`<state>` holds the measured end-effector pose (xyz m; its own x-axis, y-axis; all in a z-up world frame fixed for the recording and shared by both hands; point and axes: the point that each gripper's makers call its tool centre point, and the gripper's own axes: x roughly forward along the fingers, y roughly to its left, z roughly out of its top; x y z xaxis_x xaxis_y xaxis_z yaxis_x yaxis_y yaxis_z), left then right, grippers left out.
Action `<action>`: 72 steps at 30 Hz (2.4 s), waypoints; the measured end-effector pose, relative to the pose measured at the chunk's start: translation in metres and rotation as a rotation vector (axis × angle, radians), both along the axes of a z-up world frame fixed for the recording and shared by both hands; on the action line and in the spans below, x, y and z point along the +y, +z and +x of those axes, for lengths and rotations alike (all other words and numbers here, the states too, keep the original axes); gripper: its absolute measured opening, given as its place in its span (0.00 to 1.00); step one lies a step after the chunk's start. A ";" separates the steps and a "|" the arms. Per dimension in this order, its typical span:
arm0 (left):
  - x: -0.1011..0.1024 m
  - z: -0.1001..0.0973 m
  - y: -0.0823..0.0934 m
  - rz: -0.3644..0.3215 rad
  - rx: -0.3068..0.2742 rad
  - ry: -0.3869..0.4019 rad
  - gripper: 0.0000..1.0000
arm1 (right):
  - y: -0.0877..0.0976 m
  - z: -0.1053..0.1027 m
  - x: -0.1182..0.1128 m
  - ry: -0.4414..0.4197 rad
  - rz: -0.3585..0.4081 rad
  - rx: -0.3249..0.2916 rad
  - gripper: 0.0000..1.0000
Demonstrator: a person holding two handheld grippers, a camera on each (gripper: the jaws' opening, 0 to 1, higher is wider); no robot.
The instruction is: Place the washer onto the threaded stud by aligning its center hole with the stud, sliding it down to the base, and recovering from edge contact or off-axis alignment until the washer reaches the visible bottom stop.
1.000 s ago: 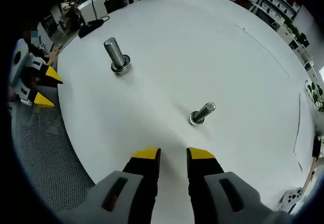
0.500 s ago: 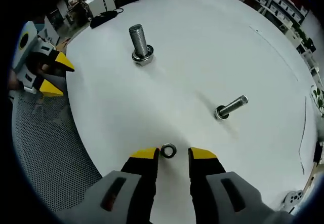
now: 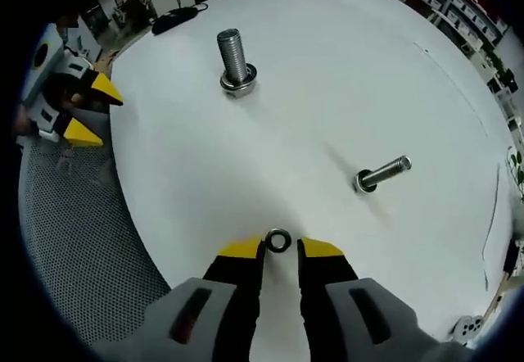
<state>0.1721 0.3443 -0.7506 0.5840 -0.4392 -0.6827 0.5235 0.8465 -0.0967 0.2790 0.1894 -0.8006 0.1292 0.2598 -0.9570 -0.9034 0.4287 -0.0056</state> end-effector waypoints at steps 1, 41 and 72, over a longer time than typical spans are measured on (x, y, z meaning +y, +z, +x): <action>0.000 0.000 0.000 0.000 0.000 0.001 0.24 | 0.000 0.001 0.000 -0.002 -0.005 0.001 0.16; 0.002 0.001 -0.001 0.012 0.004 0.010 0.24 | -0.001 -0.001 0.008 0.303 -0.130 0.021 0.18; 0.004 0.002 -0.001 0.020 0.002 0.025 0.24 | 0.000 0.002 0.006 0.204 -0.168 -0.007 0.15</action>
